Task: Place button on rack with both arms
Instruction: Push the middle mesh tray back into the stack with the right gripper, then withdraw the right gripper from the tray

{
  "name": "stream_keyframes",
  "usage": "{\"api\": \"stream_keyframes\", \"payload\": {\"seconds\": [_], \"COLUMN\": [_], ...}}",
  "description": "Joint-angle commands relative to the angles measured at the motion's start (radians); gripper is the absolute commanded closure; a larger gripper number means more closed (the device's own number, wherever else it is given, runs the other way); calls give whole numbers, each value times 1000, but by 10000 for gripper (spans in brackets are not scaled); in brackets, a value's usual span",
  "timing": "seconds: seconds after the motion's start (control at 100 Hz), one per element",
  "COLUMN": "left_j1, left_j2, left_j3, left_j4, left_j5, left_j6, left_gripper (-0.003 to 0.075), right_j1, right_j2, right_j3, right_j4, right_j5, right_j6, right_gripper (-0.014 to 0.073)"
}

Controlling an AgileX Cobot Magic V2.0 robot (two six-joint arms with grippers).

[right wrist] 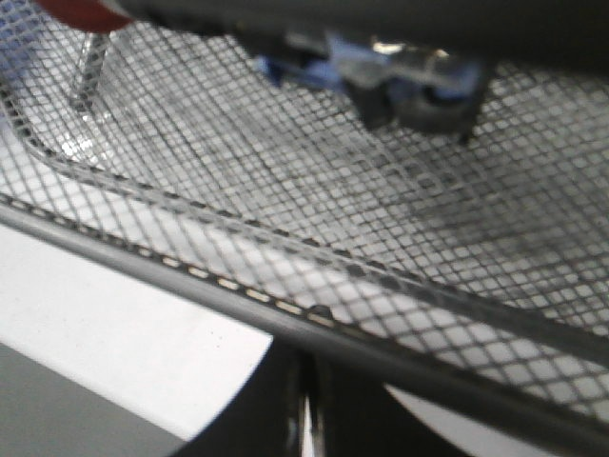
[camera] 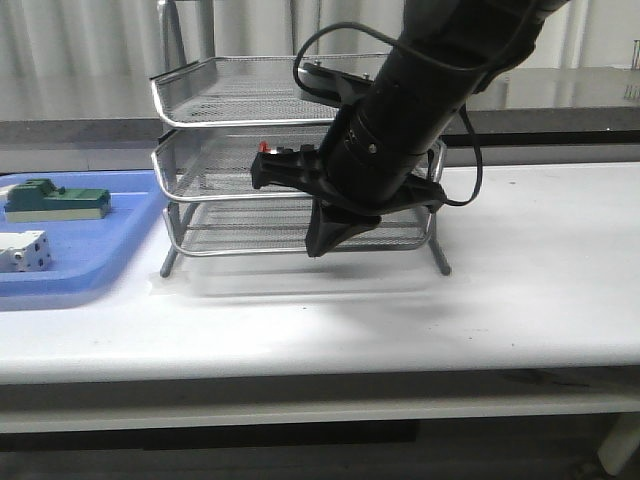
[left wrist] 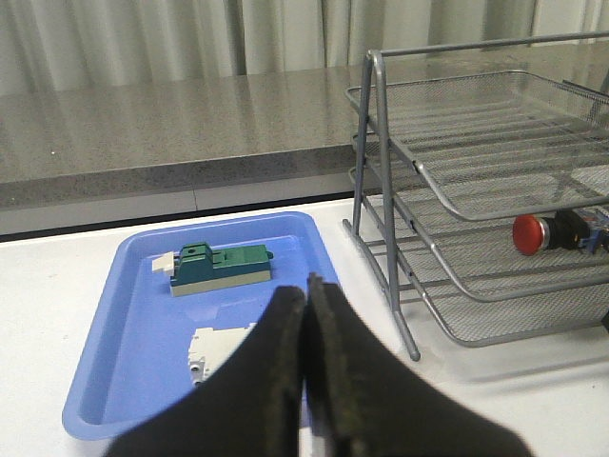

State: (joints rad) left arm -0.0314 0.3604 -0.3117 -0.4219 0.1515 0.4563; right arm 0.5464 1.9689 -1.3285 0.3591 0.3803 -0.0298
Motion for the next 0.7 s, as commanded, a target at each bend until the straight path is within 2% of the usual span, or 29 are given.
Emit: {"api": "stream_keyframes", "payload": {"seconds": [0.0,0.16,0.34,0.69], "left_j1": [2,2,2,2], "left_j2": [6,6,6,6], "left_j3": [-27,-27,-27,-27], "left_j4": [-12,-12,-12,-12], "left_j5": [-71,-71,-71,-71], "left_j6": [-10,-10,-10,-10], "left_gripper": [741,741,741,741], "right_j1": [5,17,17,-38], "right_j2": [-59,-66,-116,-366], "right_j3": [-33,-32,7,233], "right_j4": [-8,-8,-23,-81], "right_j5": [-1,54,54,-1], "right_j6": [-13,-13,-13,-12], "right_gripper": [663,663,663,663]}}
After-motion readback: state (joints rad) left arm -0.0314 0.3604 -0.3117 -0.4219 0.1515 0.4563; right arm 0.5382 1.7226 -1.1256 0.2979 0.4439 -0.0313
